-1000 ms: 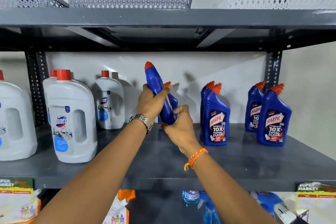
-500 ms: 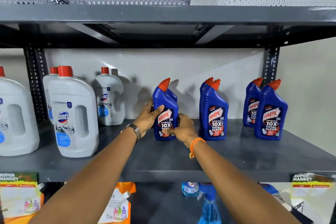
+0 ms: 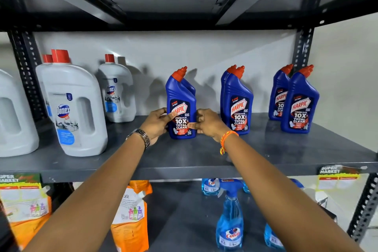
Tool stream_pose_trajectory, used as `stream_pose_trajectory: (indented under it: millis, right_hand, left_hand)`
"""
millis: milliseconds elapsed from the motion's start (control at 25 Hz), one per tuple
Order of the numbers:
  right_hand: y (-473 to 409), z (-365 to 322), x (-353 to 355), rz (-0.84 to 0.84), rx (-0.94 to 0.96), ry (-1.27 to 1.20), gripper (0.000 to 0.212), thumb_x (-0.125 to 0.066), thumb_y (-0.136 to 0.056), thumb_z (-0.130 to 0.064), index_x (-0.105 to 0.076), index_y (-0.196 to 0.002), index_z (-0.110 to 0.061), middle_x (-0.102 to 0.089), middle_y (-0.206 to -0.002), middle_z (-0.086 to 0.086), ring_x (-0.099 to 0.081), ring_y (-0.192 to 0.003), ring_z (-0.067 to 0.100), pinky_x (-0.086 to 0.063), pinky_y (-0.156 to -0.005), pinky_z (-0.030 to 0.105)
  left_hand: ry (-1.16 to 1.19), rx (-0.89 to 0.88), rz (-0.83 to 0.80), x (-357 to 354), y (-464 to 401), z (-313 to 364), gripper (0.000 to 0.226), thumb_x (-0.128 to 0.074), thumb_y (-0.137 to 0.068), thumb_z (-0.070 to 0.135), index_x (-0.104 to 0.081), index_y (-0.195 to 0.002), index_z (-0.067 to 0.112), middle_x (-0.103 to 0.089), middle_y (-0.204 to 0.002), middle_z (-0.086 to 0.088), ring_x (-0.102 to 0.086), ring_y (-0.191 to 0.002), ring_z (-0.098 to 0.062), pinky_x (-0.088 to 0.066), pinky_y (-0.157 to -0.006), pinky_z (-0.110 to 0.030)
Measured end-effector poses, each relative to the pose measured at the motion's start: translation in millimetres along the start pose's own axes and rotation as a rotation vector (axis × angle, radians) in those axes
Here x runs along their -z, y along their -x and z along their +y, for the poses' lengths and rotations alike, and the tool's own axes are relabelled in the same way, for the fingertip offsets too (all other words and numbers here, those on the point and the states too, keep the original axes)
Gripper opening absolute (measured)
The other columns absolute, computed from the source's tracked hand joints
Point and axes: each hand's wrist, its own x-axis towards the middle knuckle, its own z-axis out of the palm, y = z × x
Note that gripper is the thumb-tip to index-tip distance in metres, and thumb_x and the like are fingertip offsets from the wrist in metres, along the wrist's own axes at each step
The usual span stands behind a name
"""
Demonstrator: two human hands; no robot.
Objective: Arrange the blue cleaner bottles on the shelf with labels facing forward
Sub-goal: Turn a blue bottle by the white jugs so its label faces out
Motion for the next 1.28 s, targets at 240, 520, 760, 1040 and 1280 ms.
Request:
stream_pose_trajectory:
  millis: [240, 520, 760, 1040, 1280]
  right_hand:
    - [52, 5, -2, -0.043, 0.107, -0.006, 0.049, -0.078, -0.082, -0.009, -0.061, -0.128, -0.009, -0.072, -0.121, 0.011, -0.068, -0.114, 0.026, -0.059, -0.093, 0.042]
    - [83, 3, -6, -0.001, 0.180, 0.053, 0.052, -0.078, -0.083, -0.013, -0.060, -0.131, -0.006, -0.070, -0.127, 0.014, -0.067, -0.116, 0.028, -0.060, -0.091, 0.044]
    - [84, 7, -5, 0.007, 0.188, 0.070, 0.052, -0.079, -0.082, -0.017, -0.061, -0.129, -0.008, -0.070, -0.127, 0.013, -0.067, -0.117, 0.027, -0.060, -0.092, 0.046]
    - [86, 3, -5, -0.002, 0.210, 0.112, 0.051, -0.078, -0.083, -0.021, -0.061, -0.130, -0.010, -0.071, -0.125, 0.008, -0.069, -0.114, 0.023, -0.059, -0.095, 0.045]
    - [86, 24, 50, 0.450, 0.268, -0.008, 0.041, -0.075, -0.085, -0.013, -0.060, -0.123, -0.011, -0.067, -0.110, -0.001, -0.067, -0.093, 0.013, -0.058, -0.088, 0.030]
  left_hand:
    - [-0.021, -0.077, -0.025, 8, 48, -4, 0.016, -0.065, -0.092, 0.024, -0.068, -0.108, 0.024, -0.080, -0.096, 0.007, -0.077, -0.090, -0.009, -0.062, -0.073, -0.026]
    - [-0.008, -0.102, 0.002, 6, 75, -4, 0.023, -0.065, -0.091, 0.022, -0.068, -0.114, 0.017, -0.080, -0.098, 0.004, -0.077, -0.090, -0.010, -0.062, -0.074, -0.028]
    - [-0.018, -0.103, 0.014, 6, 80, -4, 0.049, -0.072, -0.075, 0.037, -0.068, -0.118, 0.016, -0.080, -0.104, 0.002, -0.076, -0.099, -0.016, -0.063, -0.079, -0.035]
    - [-0.026, -0.081, 0.058, 2, 87, 0, 0.043, -0.070, -0.082, 0.032, -0.065, -0.122, 0.016, -0.079, -0.107, -0.002, -0.073, -0.106, -0.025, -0.062, -0.082, -0.037]
    - [0.109, -0.395, 0.461, -27, 128, 7, 0.019, -0.065, -0.092, 0.025, -0.071, -0.110, 0.022, -0.076, -0.111, 0.000, -0.071, -0.108, -0.015, -0.054, -0.098, -0.035]
